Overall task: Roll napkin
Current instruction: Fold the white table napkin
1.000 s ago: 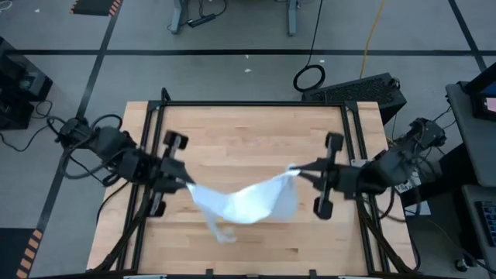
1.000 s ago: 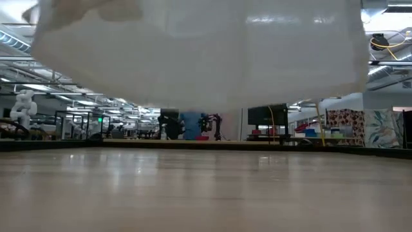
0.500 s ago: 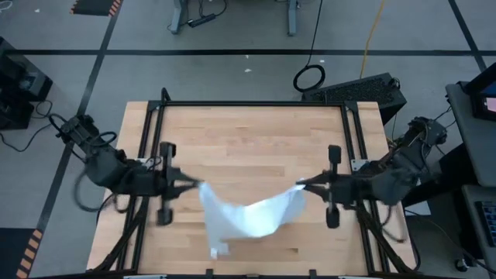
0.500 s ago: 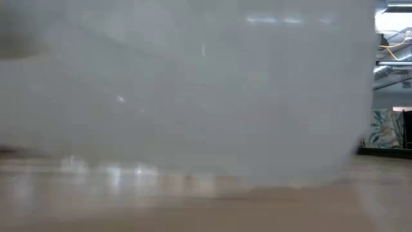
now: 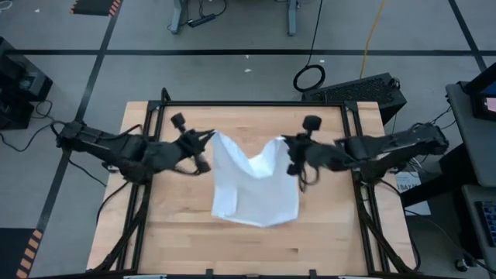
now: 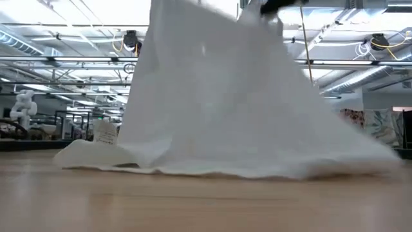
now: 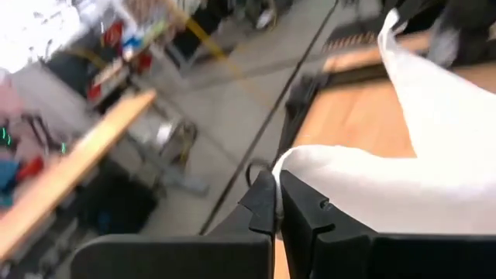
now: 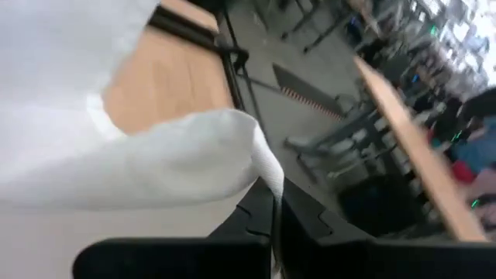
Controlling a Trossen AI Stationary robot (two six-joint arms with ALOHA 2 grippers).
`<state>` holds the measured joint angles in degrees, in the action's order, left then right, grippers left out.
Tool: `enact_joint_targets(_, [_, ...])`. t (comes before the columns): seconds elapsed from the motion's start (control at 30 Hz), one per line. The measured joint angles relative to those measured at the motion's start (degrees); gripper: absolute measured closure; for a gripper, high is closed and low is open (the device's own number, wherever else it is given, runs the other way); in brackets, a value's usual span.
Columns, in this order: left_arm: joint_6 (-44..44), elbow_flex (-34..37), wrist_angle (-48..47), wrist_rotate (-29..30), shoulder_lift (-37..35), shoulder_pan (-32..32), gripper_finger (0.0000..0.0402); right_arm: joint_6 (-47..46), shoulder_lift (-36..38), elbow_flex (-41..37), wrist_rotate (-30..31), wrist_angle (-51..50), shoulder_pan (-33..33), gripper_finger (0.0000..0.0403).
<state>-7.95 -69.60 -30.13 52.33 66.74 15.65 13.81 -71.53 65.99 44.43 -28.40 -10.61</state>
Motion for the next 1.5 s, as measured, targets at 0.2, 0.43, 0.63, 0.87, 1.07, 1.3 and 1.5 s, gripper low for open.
enact_joint_targets(0.2, [1.7,6.59,2.32,-8.35,0.06,-7.95,0.0393,1.65,-0.02,-12.07,-10.95,14.91,10.35,0.0403])
enact_joint_targets(0.43, [3.58,10.2,7.39,-15.72,0.04,-11.58,0.0393,-4.15,-0.2,-17.91,-18.45,20.7,14.73,0.0403])
enact_joint_targets(0.63, [6.59,13.02,9.24,-16.19,0.28,-12.98,0.0393,-7.13,-3.46,-20.41,-21.92,21.19,16.23,0.0403])
enact_joint_targets(0.87, [9.15,18.21,9.76,-15.59,0.57,-15.28,0.0393,-9.06,-9.57,-21.43,-20.98,22.45,17.48,0.0403])
enact_joint_targets(1.07, [9.15,20.3,12.0,-4.53,0.52,-18.33,0.0393,-7.44,-10.14,-21.38,-14.2,25.6,18.43,0.0383])
enact_joint_targets(1.3, [9.08,23.03,17.19,-2.59,0.55,-26.23,0.0393,-13.81,-4.64,-21.34,-11.81,19.79,16.8,0.0295])
enact_joint_targets(1.5, [7.3,25.95,25.28,-2.57,0.97,-34.68,0.0393,-23.12,0.18,-21.32,-24.15,10.04,13.79,0.0237])
